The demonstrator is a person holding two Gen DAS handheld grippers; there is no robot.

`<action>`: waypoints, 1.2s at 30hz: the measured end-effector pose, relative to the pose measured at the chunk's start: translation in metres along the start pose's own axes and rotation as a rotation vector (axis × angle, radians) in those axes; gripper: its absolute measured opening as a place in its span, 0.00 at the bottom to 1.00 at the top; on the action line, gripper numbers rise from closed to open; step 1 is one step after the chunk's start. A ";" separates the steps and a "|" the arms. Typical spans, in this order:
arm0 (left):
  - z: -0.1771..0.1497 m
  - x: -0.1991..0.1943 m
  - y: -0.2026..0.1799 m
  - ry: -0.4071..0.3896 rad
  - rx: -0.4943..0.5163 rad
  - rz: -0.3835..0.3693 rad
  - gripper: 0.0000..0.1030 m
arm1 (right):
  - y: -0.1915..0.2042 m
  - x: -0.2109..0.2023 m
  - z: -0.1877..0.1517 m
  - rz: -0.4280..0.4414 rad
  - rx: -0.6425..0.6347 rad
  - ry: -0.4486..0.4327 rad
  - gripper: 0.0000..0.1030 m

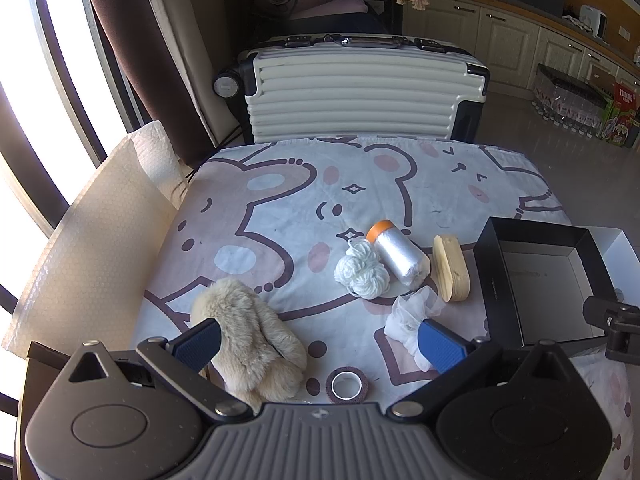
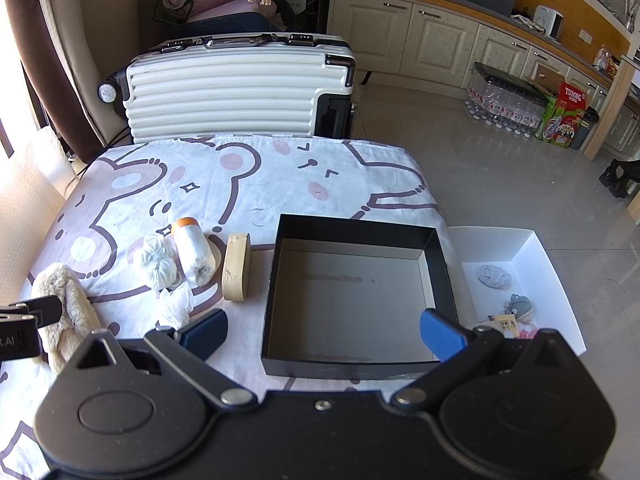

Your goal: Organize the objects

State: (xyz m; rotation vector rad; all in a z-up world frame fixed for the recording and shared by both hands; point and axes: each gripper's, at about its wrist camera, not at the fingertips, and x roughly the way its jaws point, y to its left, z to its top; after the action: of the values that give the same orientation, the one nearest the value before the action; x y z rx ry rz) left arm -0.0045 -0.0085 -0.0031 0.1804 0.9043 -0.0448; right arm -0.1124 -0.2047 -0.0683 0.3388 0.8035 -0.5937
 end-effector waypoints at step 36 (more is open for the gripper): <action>-0.017 -0.007 0.102 -0.027 -0.174 0.100 1.00 | 0.084 -0.004 0.013 0.081 -0.092 -0.001 1.00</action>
State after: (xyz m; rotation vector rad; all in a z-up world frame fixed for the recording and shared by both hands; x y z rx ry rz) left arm -0.0105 0.0945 0.0059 0.0623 0.8663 0.1237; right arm -0.0559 -0.1438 -0.0517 0.2851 0.8098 -0.4797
